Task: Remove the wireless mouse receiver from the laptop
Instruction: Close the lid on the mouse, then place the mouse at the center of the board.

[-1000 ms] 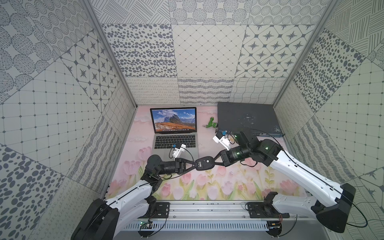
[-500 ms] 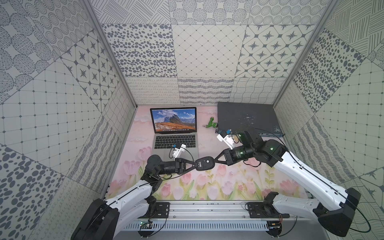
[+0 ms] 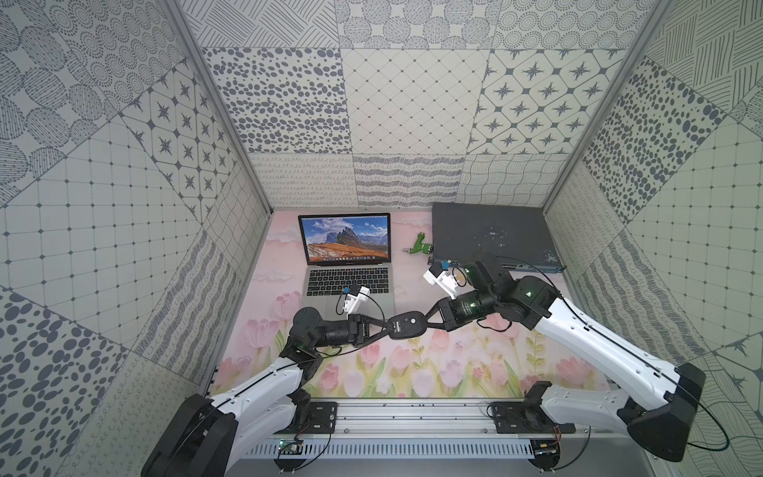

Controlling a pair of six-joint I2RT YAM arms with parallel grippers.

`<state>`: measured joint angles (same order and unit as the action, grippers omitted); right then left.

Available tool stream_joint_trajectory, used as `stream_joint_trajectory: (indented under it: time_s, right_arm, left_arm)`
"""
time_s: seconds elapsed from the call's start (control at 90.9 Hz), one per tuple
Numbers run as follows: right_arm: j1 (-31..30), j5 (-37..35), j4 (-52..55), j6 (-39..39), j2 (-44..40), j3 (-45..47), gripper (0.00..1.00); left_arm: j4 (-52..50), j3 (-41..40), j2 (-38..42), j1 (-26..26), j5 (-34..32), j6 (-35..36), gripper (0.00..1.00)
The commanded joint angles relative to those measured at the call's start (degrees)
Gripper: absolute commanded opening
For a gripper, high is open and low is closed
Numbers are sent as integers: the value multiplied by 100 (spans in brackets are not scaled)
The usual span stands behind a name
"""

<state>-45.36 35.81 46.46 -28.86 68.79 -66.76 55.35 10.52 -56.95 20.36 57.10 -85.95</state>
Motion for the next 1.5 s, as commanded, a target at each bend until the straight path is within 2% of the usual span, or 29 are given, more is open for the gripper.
stream_joint_trajectory:
  time_s: [0.0,0.099,0.143,0.22,0.253,0.341,0.396,0.55,0.748,0.902,1.012,1.144,1.188,1.287,1.485]
  right_arm:
    - [-47,-166,-50,157,83,-69,5]
    - [-31,-215,-47,200,-4,-143,10]
    - [14,-231,-38,220,-54,-204,24]
    - [139,-216,-34,307,-186,-309,35]
    - [194,-234,-35,363,-250,-360,43]
    - [421,-386,-36,453,-413,-400,72]
    - [543,-357,-38,518,-447,-351,77]
    - [609,37,-63,622,-277,-214,83]
    - [458,474,-287,585,62,-168,83]
    - [447,537,-302,597,-60,-267,82]
    - [505,737,-291,487,-142,-359,84]
    - [778,1216,-282,258,-196,-405,84]
    - [909,1316,-278,184,-263,-430,85]
    - [1200,1514,-283,83,-446,-490,86]
    - [1390,1894,-354,-91,-542,-560,88]
  left_arm:
    - [647,55,-16,-6,117,4,1]
    - [640,55,-23,-6,126,-3,1]
    - [627,48,-17,-6,127,6,1]
    - [612,46,-19,-4,118,29,1]
    - [598,46,-12,-5,122,50,1]
    - [429,67,48,-6,85,199,1]
    - [330,97,107,-6,73,255,1]
    - [149,209,336,-6,95,291,1]
    - [-259,294,501,-6,57,486,1]
    - [-526,438,496,-6,49,673,0]
    - [-1354,760,638,-3,-66,1385,0]
    - [-3102,1408,1065,15,-517,2685,0]
    - [-3350,1578,1098,25,-637,2946,0]
    - [-3193,1789,952,20,-699,3145,0]
    - [-1796,1958,150,62,-339,3361,0]
